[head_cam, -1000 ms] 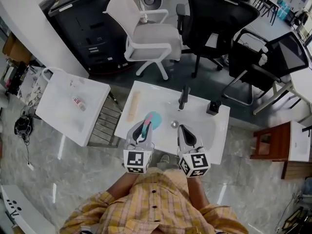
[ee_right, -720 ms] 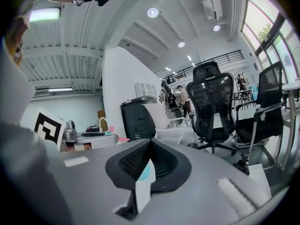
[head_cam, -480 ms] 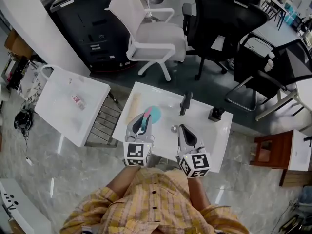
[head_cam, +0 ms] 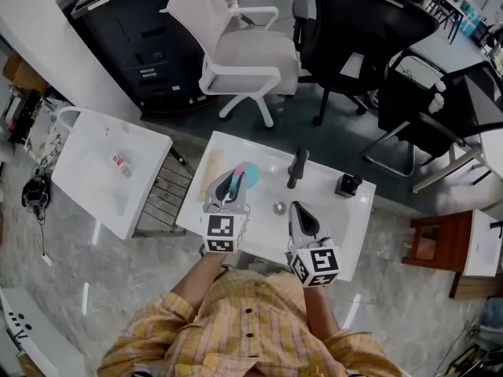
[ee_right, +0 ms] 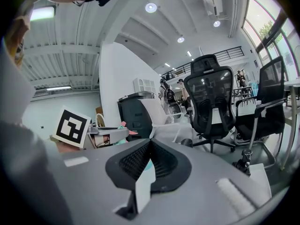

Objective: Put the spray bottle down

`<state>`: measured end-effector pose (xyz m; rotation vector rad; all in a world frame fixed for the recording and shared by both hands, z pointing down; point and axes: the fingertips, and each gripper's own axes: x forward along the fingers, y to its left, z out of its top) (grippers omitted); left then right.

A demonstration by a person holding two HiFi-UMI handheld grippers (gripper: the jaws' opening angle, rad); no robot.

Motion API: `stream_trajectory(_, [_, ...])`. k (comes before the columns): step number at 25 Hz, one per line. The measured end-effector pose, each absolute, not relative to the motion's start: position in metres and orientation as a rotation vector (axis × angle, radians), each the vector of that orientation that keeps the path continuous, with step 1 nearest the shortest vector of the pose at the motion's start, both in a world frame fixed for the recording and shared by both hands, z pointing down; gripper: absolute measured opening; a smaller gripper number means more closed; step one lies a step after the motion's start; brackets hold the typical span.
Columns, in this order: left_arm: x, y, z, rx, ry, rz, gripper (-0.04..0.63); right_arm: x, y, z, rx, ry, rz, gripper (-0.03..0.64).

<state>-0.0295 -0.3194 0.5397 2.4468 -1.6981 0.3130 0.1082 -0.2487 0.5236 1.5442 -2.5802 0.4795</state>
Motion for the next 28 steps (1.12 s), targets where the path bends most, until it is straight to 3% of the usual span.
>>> stream_trajectory(28, [-0.008,-0.422,0.624,2.370,-1.623,0.532,0.067,0.140,-0.272,0.541,1.595,-2.532,0.520,0.002])
